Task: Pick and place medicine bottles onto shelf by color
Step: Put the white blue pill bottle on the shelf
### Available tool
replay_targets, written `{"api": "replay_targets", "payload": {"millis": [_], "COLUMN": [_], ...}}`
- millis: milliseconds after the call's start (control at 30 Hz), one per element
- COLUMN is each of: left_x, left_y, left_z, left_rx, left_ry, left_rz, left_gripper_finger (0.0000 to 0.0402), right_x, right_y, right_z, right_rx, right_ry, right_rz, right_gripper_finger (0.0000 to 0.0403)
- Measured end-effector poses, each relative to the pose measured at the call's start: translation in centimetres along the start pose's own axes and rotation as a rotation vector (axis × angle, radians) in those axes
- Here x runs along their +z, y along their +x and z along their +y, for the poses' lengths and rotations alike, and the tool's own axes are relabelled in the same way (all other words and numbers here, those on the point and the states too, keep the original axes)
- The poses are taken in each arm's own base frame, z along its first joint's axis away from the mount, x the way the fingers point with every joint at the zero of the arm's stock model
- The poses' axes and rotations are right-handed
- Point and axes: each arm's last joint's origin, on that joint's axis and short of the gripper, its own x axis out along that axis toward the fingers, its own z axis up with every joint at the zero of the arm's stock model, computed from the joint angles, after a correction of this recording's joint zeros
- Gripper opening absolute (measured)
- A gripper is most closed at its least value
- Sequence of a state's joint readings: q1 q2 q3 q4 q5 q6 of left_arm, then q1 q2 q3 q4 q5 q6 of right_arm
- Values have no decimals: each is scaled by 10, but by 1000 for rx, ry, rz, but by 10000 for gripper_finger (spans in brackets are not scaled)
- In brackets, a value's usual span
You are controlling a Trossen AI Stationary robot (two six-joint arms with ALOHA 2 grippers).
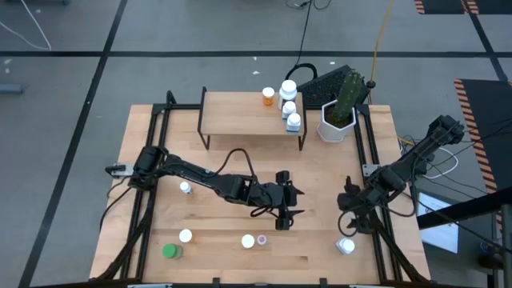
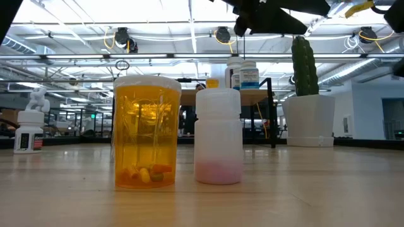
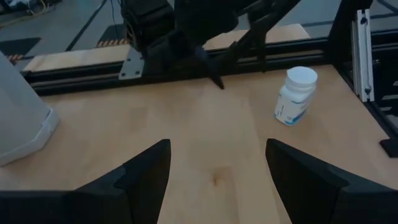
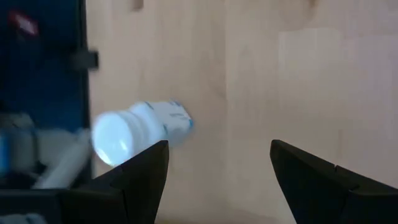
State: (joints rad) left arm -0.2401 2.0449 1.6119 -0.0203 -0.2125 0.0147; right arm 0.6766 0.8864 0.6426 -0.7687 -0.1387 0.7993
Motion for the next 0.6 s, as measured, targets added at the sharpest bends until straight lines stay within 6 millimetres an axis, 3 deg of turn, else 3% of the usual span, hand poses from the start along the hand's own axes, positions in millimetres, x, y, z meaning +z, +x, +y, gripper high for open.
{"api": "replay_targets", "payload": {"millis": [200, 433, 600], "left_x": [-6, 8, 13], "left_y": [-1, -26, -31], "left_z": [2, 10, 12], "left_rx": [38, 65, 90], "left_ry": [-6, 24, -3], "left_rz": [62, 103, 94], "left_gripper_finger": [267, 267, 267], "right_x": [1, 8, 29], "right_y": [2, 11, 1], "right_z": [-4, 9, 37], "right_rx": [-88, 10, 38], "right_ry": [518, 620, 598], "right_rz": [-71, -16, -16], "right_gripper_finger": [257, 210, 183]}}
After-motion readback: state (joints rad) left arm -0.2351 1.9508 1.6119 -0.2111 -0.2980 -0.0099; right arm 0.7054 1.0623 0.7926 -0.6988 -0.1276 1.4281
